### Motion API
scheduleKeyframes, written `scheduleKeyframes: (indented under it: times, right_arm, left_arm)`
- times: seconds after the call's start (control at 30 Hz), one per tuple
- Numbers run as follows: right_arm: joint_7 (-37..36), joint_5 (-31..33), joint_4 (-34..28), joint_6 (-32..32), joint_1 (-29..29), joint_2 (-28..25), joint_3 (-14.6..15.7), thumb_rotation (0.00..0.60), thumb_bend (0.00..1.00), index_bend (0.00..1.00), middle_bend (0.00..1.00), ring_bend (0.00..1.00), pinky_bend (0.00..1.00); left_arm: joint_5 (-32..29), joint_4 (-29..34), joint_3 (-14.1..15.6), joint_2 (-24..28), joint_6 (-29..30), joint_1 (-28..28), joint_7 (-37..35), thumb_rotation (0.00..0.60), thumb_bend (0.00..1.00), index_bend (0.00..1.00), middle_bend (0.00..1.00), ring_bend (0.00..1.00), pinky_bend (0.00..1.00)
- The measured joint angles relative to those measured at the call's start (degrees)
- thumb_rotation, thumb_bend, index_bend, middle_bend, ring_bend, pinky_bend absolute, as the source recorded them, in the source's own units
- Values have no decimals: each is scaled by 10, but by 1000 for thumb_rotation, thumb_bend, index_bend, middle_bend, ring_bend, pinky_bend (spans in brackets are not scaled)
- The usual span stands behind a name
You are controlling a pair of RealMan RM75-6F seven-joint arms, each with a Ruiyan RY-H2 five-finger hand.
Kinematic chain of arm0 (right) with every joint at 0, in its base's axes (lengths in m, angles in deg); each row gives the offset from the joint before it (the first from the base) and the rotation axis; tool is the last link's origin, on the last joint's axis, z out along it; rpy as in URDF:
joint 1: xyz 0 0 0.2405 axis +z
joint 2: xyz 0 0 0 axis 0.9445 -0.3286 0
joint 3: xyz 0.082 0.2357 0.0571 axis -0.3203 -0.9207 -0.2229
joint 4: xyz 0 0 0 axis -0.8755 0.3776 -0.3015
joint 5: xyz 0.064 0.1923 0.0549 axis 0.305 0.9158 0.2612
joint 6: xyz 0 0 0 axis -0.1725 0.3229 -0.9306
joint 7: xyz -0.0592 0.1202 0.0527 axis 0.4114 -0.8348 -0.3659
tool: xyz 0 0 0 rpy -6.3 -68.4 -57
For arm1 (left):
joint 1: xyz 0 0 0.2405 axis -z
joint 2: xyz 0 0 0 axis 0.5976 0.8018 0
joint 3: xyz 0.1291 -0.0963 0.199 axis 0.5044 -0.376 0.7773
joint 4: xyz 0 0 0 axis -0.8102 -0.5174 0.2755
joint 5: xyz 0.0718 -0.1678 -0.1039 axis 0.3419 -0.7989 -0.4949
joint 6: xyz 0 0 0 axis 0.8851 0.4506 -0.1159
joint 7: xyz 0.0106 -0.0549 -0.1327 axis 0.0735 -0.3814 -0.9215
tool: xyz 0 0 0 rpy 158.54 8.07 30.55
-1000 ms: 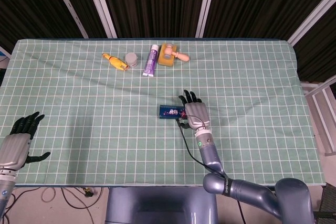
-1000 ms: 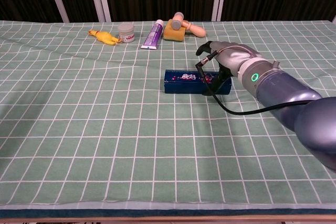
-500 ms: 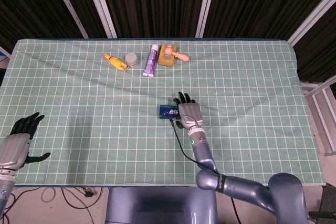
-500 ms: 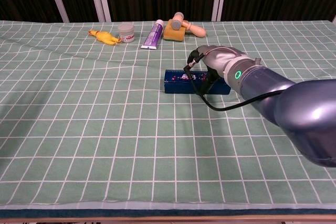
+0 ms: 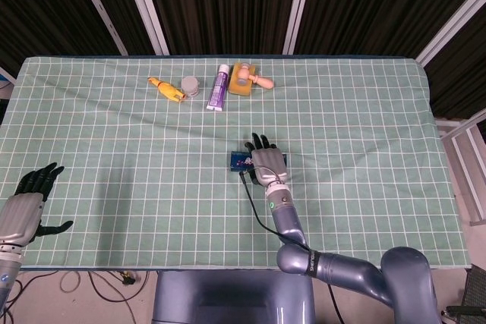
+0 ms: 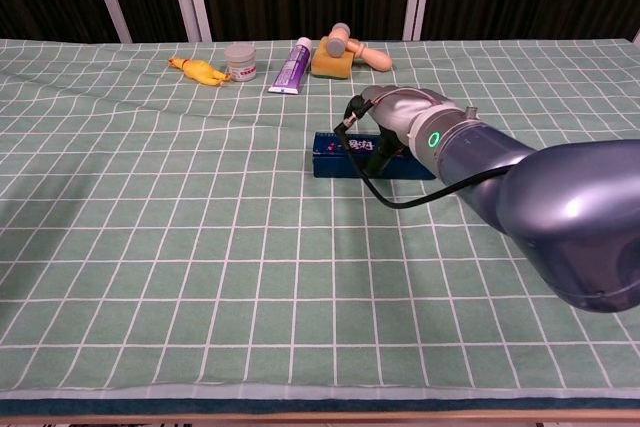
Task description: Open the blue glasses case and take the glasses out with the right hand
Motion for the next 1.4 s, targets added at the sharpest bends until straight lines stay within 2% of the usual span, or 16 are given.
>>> scheduleKeyframes:
  times: [0.4, 1.4]
  right_arm:
    - [25, 37, -18, 10, 9, -4, 8, 600, 527, 209, 0, 0, 239]
    - [32, 62, -27, 21, 21, -13, 23, 600, 650, 209, 0, 0, 239]
  left_arm:
    - [0, 1, 1, 1, -1, 1, -3, 600, 0, 0, 0, 0, 0]
    - [-8, 2, -3, 4, -2, 1, -13, 600, 0, 0, 0, 0, 0]
